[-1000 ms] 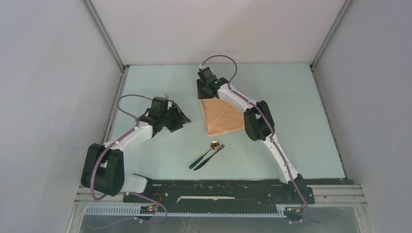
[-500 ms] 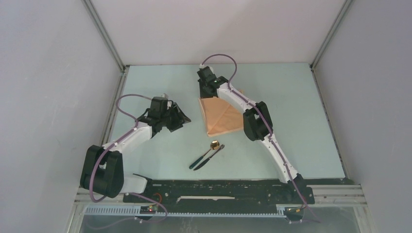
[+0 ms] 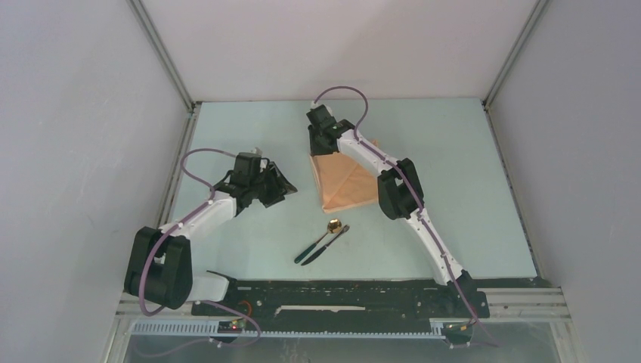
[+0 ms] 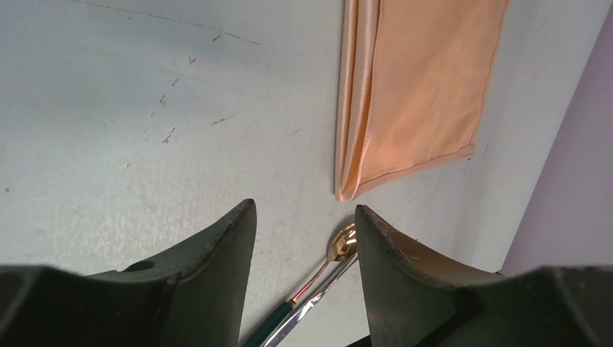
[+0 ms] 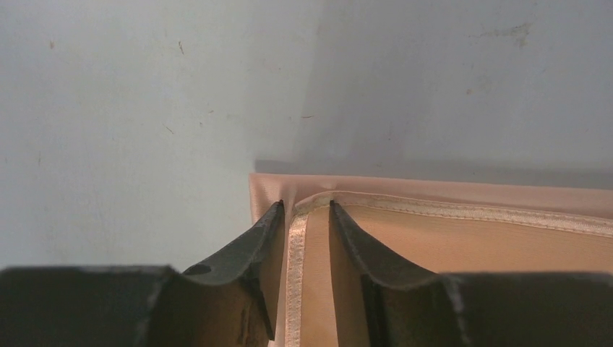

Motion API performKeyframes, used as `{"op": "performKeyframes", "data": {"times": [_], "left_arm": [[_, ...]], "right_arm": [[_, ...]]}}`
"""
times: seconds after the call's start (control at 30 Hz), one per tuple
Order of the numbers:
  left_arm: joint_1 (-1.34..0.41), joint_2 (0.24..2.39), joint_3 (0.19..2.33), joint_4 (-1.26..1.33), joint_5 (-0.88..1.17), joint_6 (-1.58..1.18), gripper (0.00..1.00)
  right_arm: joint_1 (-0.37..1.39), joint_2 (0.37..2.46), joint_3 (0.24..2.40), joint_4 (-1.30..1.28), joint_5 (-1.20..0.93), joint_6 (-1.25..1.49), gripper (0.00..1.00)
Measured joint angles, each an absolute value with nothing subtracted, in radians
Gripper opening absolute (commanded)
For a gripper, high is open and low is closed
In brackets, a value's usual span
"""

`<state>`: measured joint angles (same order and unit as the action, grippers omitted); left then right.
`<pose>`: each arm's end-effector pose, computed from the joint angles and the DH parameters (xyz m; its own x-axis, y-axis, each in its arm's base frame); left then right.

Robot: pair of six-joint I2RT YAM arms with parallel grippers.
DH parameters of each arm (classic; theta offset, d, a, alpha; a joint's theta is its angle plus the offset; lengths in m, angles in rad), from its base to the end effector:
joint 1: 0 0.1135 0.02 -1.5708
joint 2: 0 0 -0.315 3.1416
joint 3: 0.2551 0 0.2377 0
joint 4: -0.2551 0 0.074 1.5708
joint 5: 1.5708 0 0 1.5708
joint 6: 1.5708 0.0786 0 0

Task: Fold the napkin into a case and place the utensils inside
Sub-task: Smooth out the upper triangle-folded napkin at the center of the board.

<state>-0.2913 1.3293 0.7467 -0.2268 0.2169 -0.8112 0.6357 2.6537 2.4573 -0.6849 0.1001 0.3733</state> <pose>0.2574 -0.0948 0.2338 -0.7840 -0.5042 -0.3622 -0.2117 0.7655 -0.6076 0.5135 0.3691 0.1577 -0.7749 -0.1208 -0.6205 -0.2760 0.9477 0.1602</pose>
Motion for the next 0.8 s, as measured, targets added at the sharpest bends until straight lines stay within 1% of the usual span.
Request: {"op": "performKeyframes", "data": {"times": [0.13, 0.27, 0.33, 0.37, 0.57, 0.7, 0.8], "left_arm": [[-0.291, 1.329, 0.747, -0.226, 0.221, -0.811, 0.58], [-0.291, 1.329, 0.747, -0.226, 0.223, -0.811, 0.58], [-0.291, 1.329, 0.747, -0.226, 0.224, -0.811, 0.58], [-0.291, 1.329, 0.747, -0.226, 0.224, -0.811, 0.58], [-0.290, 1.329, 0.747, -0.226, 0.224, -0.811, 0.58], [-0.288, 1.329, 0.747, -0.226, 0.224, -0.811, 0.58], [-0.287, 1.329, 0.747, -0.226, 0.224, -0.811, 0.58]], "right_arm": [[0.636, 2.677, 2.501, -0.710, 0.096, 0.384, 0.23], [0.636, 2.690, 2.524, -0.726, 0.093, 0.393, 0.09], [0.636, 2.690, 2.526, -0.727, 0.090, 0.395, 0.01], [0.635, 2.690, 2.526, -0.726, 0.086, 0.395, 0.00], [0.635, 2.686, 2.500, -0.668, 0.034, 0.385, 0.00], [0.626, 2.622, 2.350, -0.558, -0.017, 0.374, 0.00], [0.617, 2.603, 2.306, -0.521, -0.053, 0.366, 0.00]]}}
